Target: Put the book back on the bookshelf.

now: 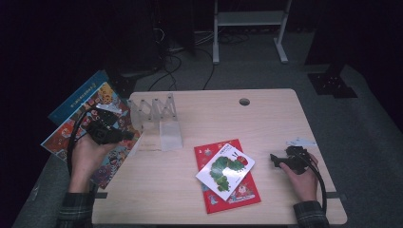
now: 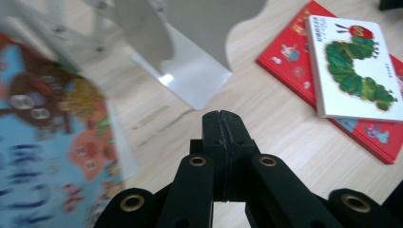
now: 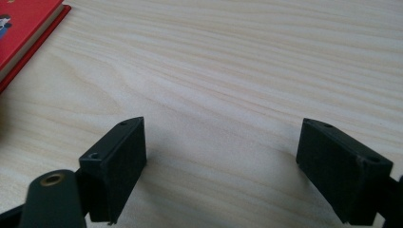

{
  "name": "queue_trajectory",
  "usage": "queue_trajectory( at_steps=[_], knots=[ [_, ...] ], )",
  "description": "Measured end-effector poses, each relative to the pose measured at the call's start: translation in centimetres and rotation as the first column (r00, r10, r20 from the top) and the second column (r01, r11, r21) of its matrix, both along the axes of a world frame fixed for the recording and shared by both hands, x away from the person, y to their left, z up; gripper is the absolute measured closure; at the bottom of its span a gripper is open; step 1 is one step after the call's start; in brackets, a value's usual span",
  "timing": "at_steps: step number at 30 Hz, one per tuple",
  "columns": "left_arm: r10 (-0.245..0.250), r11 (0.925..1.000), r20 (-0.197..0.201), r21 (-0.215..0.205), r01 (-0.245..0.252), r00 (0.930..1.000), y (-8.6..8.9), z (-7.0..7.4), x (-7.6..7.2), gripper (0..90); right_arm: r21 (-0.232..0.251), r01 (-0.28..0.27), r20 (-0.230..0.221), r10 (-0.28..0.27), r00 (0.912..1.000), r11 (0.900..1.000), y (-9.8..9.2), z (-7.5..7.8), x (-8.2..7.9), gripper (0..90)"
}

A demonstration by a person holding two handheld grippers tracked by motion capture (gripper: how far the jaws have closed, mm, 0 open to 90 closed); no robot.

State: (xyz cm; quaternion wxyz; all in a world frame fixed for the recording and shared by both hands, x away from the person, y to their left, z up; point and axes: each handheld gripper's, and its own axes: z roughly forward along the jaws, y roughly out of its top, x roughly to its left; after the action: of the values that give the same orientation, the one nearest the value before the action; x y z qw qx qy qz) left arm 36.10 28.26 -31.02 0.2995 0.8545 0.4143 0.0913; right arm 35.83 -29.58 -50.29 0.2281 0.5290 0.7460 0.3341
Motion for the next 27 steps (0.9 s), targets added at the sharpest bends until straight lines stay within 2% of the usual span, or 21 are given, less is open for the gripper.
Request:
queue_trajectory(
  at_steps=[2, 7, 14, 19, 22, 23, 27],
  knots=[
    [-0.015, 0.9999, -0.001, -0.002, 0.015, 0.9999, -0.8, -0.9, -0.2, 88.9, 0.000, 0.000, 0.000, 0.000, 1.0000, 1.000, 0.0, 0.0, 0.0, 16.0],
    [-0.030, 0.9995, 0.018, -0.003, 0.030, 0.9994, -2.8, -3.3, -0.8, 78.9, 0.000, -0.001, 0.000, 0.001, 1.0000, 1.000, 0.0, 0.0, 0.0, 15.7],
    [-0.029, 0.9996, 0.020, 0.000, 0.029, 0.9994, -4.7, -7.3, -1.6, 58.9, -0.001, 0.002, -0.002, -0.002, 1.0000, 1.000, 0.0, 0.0, 0.0, 15.2],
    [-0.021, 0.9996, 0.062, 0.020, 0.019, 0.9978, -5.6, -9.7, -2.1, 44.3, -0.002, 0.011, -0.008, -0.011, 0.9999, 1.000, -0.1, 0.0, 0.0, 12.8],
    [-0.025, 0.9997, 0.051, 0.006, 0.024, 0.9984, -5.9, -11.3, -2.3, 35.9, 0.000, 0.009, -0.008, -0.009, 0.9999, 1.000, -0.2, 0.0, -0.1, 13.1],
    [-0.029, 0.9996, 0.050, 0.001, 0.029, 0.9983, -6.1, -11.8, -2.4, 33.2, 0.000, 0.010, -0.008, -0.010, 0.9999, 1.000, -0.2, 0.0, -0.2, 13.6],
    [-0.047, 0.9984, 0.072, 0.034, 0.045, 0.9963, -7.0, -14.1, -2.8, 25.0, 0.002, 0.004, 0.003, -0.004, 1.0000, 1.000, -0.2, 0.1, -0.9, 22.9]
  ],
)
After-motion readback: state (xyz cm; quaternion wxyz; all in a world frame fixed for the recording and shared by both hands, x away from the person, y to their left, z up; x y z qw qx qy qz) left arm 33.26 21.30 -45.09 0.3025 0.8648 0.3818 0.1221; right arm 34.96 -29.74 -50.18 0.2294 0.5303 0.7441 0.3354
